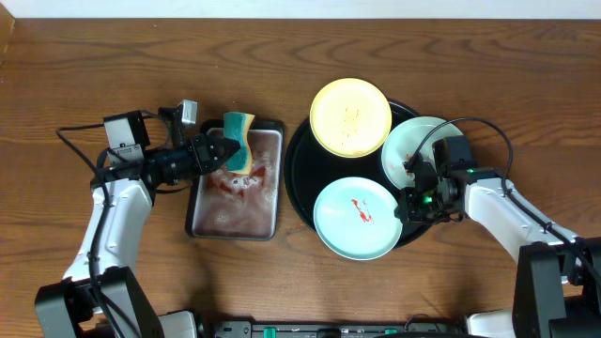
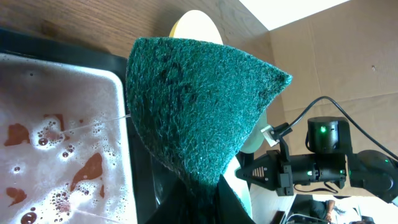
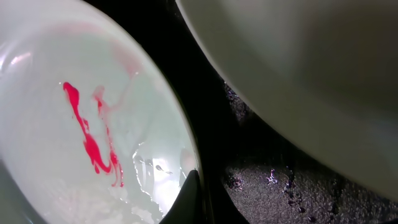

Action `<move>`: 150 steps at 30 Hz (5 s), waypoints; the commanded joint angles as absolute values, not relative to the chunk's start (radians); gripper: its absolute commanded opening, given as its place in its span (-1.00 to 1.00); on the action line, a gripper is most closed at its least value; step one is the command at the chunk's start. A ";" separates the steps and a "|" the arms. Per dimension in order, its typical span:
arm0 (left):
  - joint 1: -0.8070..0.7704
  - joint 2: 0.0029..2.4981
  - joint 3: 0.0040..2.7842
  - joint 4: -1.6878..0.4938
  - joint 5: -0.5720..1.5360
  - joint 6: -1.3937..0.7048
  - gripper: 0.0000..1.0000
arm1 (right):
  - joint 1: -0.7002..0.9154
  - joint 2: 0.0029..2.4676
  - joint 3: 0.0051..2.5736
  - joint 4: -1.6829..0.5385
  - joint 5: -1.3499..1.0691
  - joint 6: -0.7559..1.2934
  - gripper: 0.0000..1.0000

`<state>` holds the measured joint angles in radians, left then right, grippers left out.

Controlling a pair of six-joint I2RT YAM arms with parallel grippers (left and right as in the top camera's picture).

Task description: Clean dirty plates on tray and stack at the side

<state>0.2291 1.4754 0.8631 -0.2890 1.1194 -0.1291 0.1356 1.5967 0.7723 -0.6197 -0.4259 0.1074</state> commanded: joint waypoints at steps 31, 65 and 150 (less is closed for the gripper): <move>-0.166 1.353 0.899 -0.401 0.208 -0.191 -0.86 | 0.227 1.602 0.790 -0.438 -0.309 0.179 -0.98; -0.747 1.879 1.078 -0.196 0.278 -0.716 -0.85 | 0.250 1.602 0.790 -0.449 -0.319 0.179 -0.98; -0.271 1.773 1.050 -0.465 -0.029 -0.274 0.41 | 0.251 1.602 0.788 -0.467 -0.342 0.217 -0.49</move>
